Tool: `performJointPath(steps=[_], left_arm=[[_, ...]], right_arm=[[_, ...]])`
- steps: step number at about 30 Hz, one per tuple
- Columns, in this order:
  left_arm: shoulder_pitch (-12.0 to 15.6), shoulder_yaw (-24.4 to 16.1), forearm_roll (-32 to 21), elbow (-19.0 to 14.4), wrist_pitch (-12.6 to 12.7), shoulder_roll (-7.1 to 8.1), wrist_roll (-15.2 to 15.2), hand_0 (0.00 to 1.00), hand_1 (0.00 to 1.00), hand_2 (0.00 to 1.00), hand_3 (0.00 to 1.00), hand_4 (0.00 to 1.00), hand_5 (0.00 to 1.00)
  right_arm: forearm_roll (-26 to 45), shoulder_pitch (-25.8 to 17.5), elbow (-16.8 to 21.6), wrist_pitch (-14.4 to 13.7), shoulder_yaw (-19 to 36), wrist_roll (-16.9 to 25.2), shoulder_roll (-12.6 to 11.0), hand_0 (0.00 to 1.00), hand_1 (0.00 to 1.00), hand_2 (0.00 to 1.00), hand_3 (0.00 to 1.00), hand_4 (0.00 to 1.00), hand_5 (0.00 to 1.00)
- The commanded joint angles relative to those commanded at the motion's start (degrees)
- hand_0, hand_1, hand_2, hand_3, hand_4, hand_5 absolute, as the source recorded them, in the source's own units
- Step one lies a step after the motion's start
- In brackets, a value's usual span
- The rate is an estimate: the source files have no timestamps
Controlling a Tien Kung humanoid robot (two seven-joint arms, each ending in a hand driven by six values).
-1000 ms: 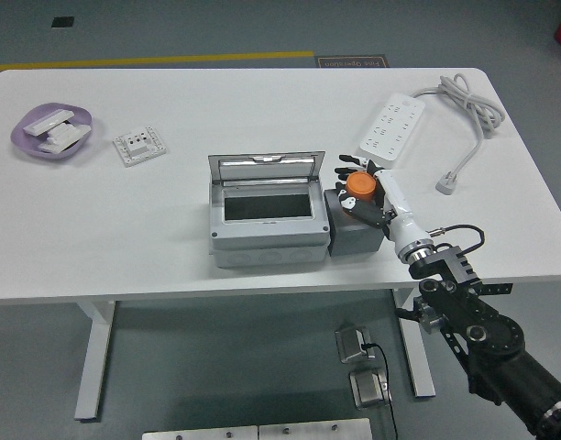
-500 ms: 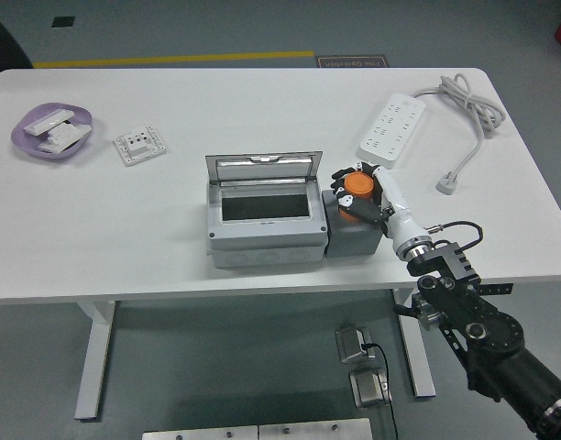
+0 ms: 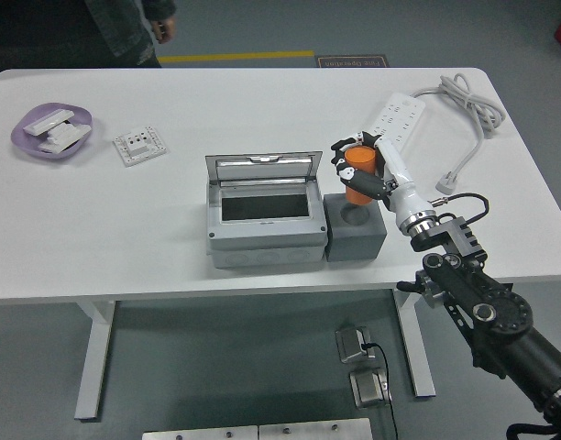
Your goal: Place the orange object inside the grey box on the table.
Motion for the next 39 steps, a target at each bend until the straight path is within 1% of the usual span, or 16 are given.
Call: performJointPath(steps=[7,8,9,11,14,15,16,19,23,26,32,35,39], left_arm=[[0.1,0.0,0.0,0.0,0.0,-0.11,0.0,0.665,0.682,0.651,0.675,0.633,0.173],[0.1,0.1,0.0,0.0,0.0,-0.12,0.0,0.665,0.682,0.651,0.675,0.633,0.173],[0.1,0.1,0.0,0.0,0.0,-0.13,0.0,0.665,0.682,0.651,0.675,0.633,0.174],[0.2,0.1,0.0,0.0,0.0,-0.13,0.0,0.665,0.682,0.651,0.675,0.633,0.174],[0.1,0.1,0.0,0.0,0.0,-0.08,0.0,0.665,0.682,0.651,0.675,0.633,0.174],[0.1,0.0,0.0,0.0,0.0,-0.04,0.0,0.665,0.682,0.651,0.675,0.633,0.174],[0.0,0.0,0.0,0.0,0.0,-0.02,-0.1,0.665,0.682,0.650,0.674,0.632,0.173],[0.0,0.0,0.1,0.0,0.0,0.04,-0.1,0.665,0.682,0.650,0.674,0.632,0.173],[-0.2,-0.1,0.3,0.0,0.0,0.19,0.0,0.665,0.681,0.651,0.674,0.632,0.172],[-0.3,-0.2,0.5,0.0,0.0,0.39,-0.1,0.665,0.681,0.651,0.674,0.632,0.172],[-0.6,-0.2,0.8,0.0,0.0,0.69,0.0,0.665,0.681,0.651,0.675,0.633,0.174],[-0.7,-0.2,0.9,0.0,0.0,0.84,0.0,0.665,0.681,0.651,0.676,0.634,0.174],[-0.9,-0.2,1.0,0.0,0.0,0.98,0.0,0.665,0.681,0.651,0.676,0.634,0.174]], right_arm=[[-8.7,-3.0,6.7,-1.5,-1.5,-2.2,-0.1,0.260,0.206,0.248,0.236,0.002,0.002],[-10.1,-3.3,7.7,-1.6,-1.9,-2.5,-0.2,0.260,0.206,0.248,0.236,0.002,0.002],[-11.3,-3.4,8.4,-1.7,-2.2,-2.7,-0.2,0.240,0.204,0.244,0.235,0.002,0.002],[-14.1,-3.4,10.0,-1.8,-3.0,-3.5,-0.2,0.240,0.204,0.244,0.235,0.002,0.002],[-17.9,-2.6,11.9,-1.6,-4.5,-4.7,-0.1,0.240,0.204,0.244,0.235,0.002,0.002],[-19.4,-1.9,12.6,-1.2,-5.4,-5.4,-0.2,0.240,0.204,0.244,0.235,0.002,0.002],[-20.6,-1.3,13.0,-1.0,-6.2,-5.9,-0.3,0.214,0.195,0.235,0.232,0.002,0.002],[-24.0,1.2,13.5,0.1,-9.3,-7.3,-0.5,0.214,0.195,0.235,0.232,0.002,0.002],[-27.0,5.6,11.6,1.3,-14.2,-8.5,-0.3,0.208,0.194,0.232,0.233,0.002,0.002],[-28.2,9.2,8.4,1.8,-18.1,-9.0,0.5,0.208,0.194,0.232,0.233,0.002,0.002],[-28.8,15.8,1.6,2.1,-24.9,-9.0,2.5,0.210,0.193,0.233,0.233,0.002,0.002],[-28.7,18.1,-1.8,2.1,-27.1,-8.8,3.5,0.212,0.194,0.233,0.232,0.002,0.002],[-28.5,20.3,-6.0,2.0,-28.5,-8.4,4.6,0.212,0.194,0.233,0.232,0.002,0.002]])
